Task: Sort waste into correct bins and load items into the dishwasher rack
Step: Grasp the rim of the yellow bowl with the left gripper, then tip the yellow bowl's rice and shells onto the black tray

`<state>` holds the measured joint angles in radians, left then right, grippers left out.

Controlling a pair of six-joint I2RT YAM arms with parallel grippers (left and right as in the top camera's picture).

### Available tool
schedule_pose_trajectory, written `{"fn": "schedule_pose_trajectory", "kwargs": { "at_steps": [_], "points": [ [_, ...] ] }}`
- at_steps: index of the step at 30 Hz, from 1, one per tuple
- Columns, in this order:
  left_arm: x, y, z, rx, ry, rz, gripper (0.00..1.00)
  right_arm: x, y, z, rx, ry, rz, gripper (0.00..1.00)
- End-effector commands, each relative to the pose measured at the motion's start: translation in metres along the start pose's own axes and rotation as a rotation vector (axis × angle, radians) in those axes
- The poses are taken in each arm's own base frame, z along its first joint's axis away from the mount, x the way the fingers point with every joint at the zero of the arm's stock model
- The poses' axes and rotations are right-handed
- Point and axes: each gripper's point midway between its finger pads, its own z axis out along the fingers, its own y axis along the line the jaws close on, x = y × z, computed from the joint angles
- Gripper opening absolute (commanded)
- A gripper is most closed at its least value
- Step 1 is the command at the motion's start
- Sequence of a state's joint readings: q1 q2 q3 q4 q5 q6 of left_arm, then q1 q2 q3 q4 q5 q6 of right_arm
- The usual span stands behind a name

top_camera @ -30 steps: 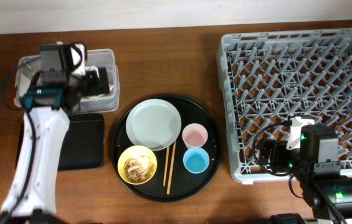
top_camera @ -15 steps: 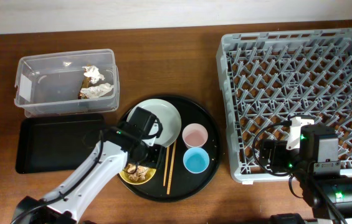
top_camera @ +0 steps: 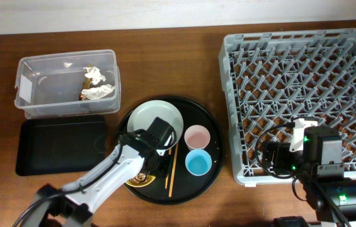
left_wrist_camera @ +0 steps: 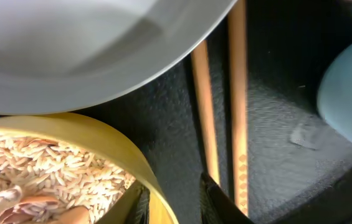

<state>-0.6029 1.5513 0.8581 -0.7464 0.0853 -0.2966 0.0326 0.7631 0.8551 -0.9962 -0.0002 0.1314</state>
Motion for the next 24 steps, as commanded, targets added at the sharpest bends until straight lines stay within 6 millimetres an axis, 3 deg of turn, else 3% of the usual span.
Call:
{"fn": "schedule_pose_trajectory", "kwargs": {
  "at_steps": [1,2,4,7,11,13,15,17,18,21,24],
  "points": [
    [0.01,0.007,0.015,-0.04,0.055,-0.006,0.19,-0.004,0.002,-0.004,-0.004,-0.015,0.001,0.99],
    [0.01,0.007,0.016,-0.042,0.061,-0.006,0.19,-0.004,0.002,-0.004,-0.004,-0.016,0.001,0.99],
    [0.012,0.008,0.016,-0.044,0.067,-0.007,0.0,-0.004,0.002,-0.004,-0.004,-0.016,0.001,0.99],
    [0.014,0.008,0.007,-0.055,0.094,-0.008,0.0,-0.004,0.002,-0.004,-0.004,-0.016,0.001,0.99],
    [-0.024,0.012,-0.045,-0.092,-0.019,-0.025,0.0,-0.004,0.002,-0.004,-0.004,-0.016,0.001,0.99],
    [-0.047,0.036,-0.08,-0.084,-0.119,-0.106,0.0,-0.004,0.002,-0.004,-0.004,-0.015,0.001,0.99],
    [-0.054,0.08,-0.103,-0.091,-0.19,-0.182,0.0,-0.004,0.002,-0.004,-0.004,-0.015,0.001,0.99],
    [-0.057,0.105,-0.108,0.01,-0.211,-0.2,0.0,-0.004,0.002,-0.004,-0.004,-0.014,0.001,0.99],
    [-0.061,0.113,-0.115,0.128,-0.259,-0.159,0.0,-0.003,0.001,-0.004,-0.004,-0.011,0.001,0.99],
    [-0.069,0.146,-0.127,0.397,-0.39,-0.252,0.0,-0.002,0.001,-0.004,-0.003,-0.008,0.001,0.99],
    [-0.07,0.176,-0.109,0.567,-0.405,-0.401,0.0,-0.002,0.001,-0.004,-0.003,-0.008,0.001,0.98]
  ]
}}
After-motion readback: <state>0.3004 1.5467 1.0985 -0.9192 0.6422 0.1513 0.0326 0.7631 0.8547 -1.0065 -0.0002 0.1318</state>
